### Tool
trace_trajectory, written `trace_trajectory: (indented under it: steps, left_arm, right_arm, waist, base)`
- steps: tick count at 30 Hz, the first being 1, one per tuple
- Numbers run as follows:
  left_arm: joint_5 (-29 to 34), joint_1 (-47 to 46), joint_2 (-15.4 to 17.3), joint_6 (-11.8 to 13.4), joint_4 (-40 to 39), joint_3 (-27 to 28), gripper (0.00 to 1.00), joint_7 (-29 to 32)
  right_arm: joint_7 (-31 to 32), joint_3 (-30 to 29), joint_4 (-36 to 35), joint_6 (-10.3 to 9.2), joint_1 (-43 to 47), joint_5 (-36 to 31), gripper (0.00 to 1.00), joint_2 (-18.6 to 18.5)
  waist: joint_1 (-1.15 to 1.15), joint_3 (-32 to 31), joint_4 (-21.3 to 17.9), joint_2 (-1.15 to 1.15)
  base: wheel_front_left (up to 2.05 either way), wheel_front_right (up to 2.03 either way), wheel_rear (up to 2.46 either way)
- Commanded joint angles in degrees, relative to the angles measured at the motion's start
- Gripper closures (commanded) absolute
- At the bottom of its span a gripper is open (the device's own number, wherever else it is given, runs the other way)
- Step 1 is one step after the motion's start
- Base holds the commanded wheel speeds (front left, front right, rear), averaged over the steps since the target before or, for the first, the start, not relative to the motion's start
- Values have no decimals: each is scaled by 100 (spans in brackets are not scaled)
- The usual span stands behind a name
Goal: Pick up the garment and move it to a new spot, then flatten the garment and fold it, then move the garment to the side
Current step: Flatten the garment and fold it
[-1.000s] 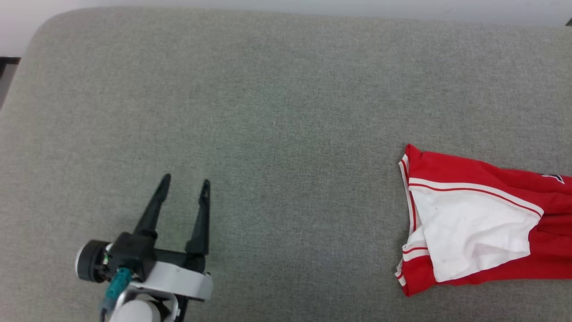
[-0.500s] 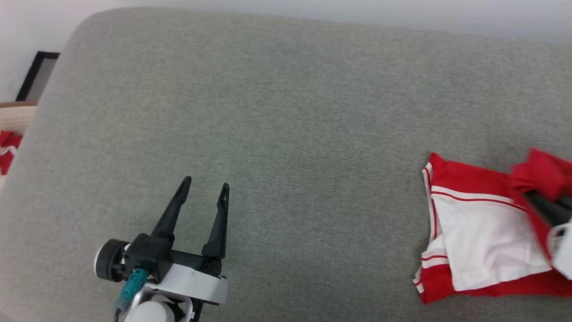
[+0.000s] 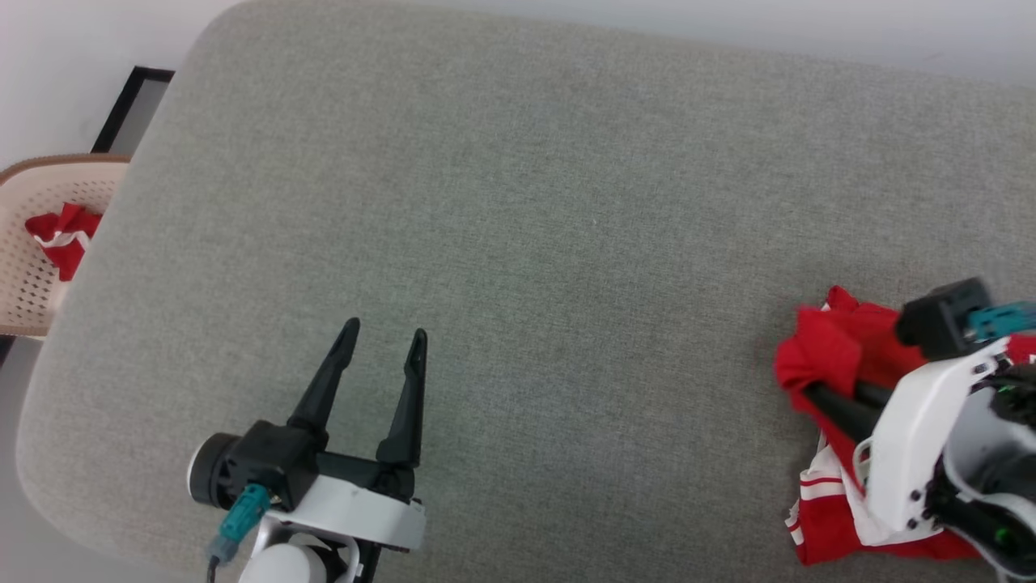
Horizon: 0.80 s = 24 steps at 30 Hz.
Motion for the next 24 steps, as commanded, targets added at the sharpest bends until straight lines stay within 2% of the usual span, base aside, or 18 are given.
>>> trace_trajectory:
  steps: [1, 9, 10, 12, 13, 14, 24]
  left_arm:
    - [-55, -46, 6, -9, 6, -14, 0, 1]
    - [-168, -53, 76, -10, 84, -40, 0, 1]
    - [-177, -67, 97, -9, 96, -37, 0, 1]
    - [-209, -68, 133, -9, 127, -17, 0, 1]
    - [-233, -62, 148, -9, 149, -12, 0, 1]
    - [-253, -61, 165, -9, 162, 0, 0, 1]
    - [-556, 14, 383, -10, 381, -3, 0, 1]
  right_arm:
    - [-29, 104, 88, -7, -2, 15, 100, 8]
    - [-345, 398, 611, -7, -70, 119, 100, 47]
    - [-407, 438, 663, -7, -101, 128, 90, 51]
    - [-564, 483, 722, -7, -161, 151, 55, 63]
    - [-630, 505, 736, -7, -183, 178, 10, 65]
    - [-690, 528, 749, -7, -208, 206, 0, 61]
    - [-1427, 613, 562, -7, -513, 610, 0, -294]
  waist:
    - [0, 19, 12, 0]
    - [0, 5, -114, 0]
    - [0, 0, -143, 0]
    - [0, -23, -214, 0]
    - [0, -36, -253, 0]
    - [0, -54, -294, 0]
    - [0, -258, -831, 0]
  base:
    - [0, 0, 0]
    - [0, 0, 0]
    - [0, 0, 0]
    - [0, 0, 0]
    - [0, 0, 0]
    - [0, 0, 0]
    - [0, 0, 0]
